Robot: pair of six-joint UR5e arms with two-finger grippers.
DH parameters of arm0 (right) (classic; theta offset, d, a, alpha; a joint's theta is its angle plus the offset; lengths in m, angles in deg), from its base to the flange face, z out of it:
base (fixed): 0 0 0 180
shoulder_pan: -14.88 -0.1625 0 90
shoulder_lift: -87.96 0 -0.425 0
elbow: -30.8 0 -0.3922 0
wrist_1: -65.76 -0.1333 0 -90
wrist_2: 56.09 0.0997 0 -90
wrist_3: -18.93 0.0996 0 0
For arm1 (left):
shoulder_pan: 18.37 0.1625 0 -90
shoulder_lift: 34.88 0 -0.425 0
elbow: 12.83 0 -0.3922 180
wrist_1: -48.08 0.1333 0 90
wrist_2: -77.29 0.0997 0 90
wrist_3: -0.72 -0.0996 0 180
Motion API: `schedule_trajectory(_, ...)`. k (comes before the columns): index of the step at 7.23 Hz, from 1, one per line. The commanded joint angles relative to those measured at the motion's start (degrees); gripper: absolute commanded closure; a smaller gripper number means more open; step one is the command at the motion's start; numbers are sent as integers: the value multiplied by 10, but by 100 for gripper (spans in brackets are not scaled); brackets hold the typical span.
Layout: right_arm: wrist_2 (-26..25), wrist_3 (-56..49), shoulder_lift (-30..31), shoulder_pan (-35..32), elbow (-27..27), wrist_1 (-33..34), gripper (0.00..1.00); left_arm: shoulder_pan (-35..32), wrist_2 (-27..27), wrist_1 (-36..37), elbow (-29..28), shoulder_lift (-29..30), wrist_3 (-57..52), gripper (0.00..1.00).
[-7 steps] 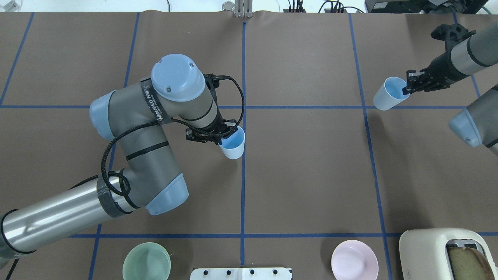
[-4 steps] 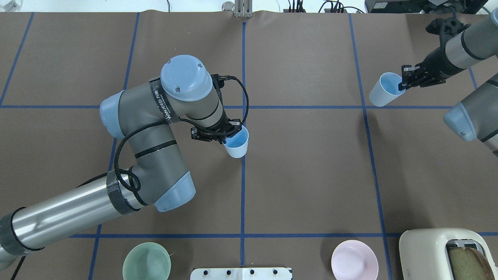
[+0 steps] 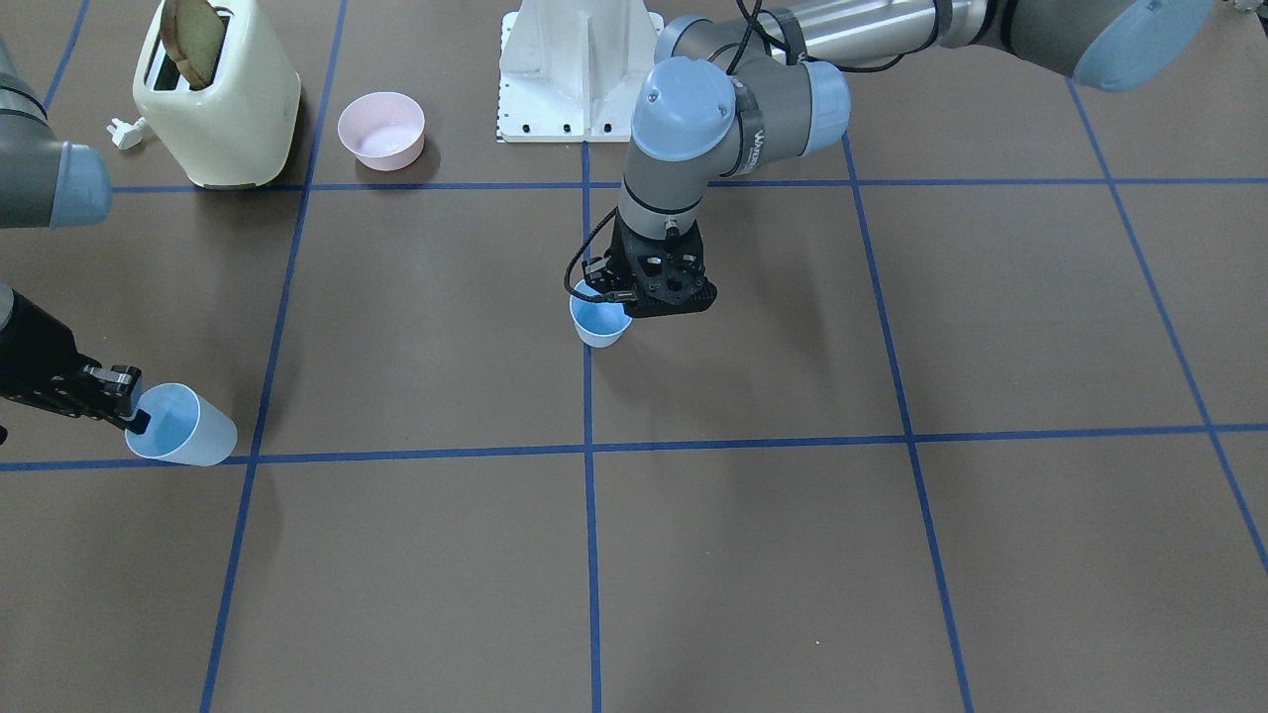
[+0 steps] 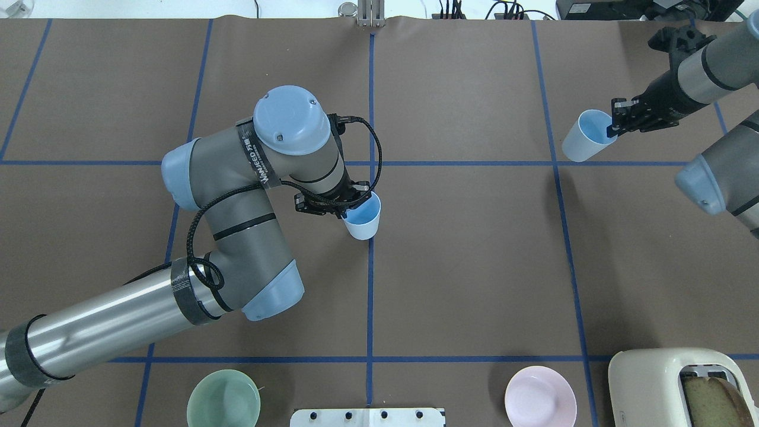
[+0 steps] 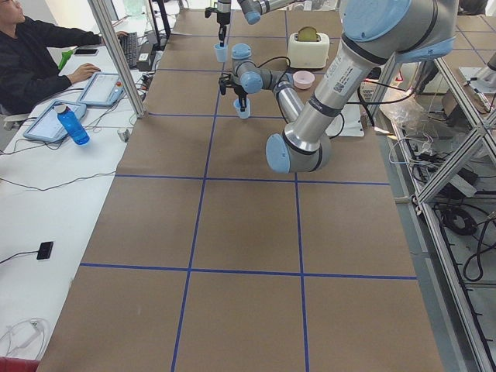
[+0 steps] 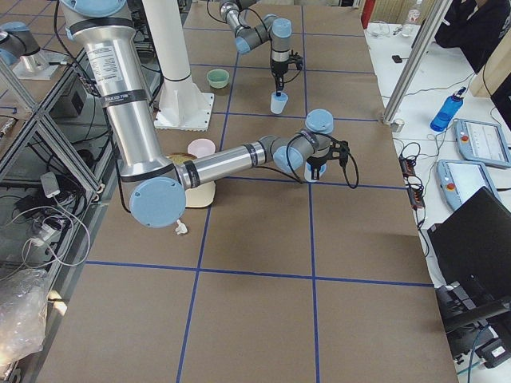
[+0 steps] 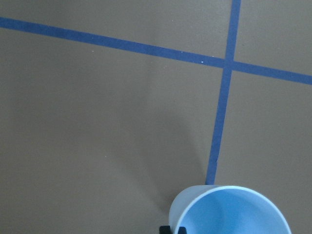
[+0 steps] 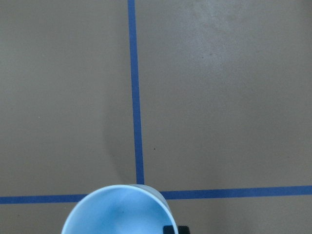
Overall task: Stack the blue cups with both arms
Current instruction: 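Lower the left gripper's cup onto table center while the right gripper lifts its cup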
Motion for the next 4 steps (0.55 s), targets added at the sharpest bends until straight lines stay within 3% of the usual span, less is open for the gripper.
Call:
schedule_trajectory(1, -1, 0, 1, 0, 0, 0, 100, 4, 8, -14, -4, 0, 0, 100)
schedule_trajectory(4, -2, 0, 1, 1, 1, 0, 100, 6, 9, -23, -12, -1, -1, 100)
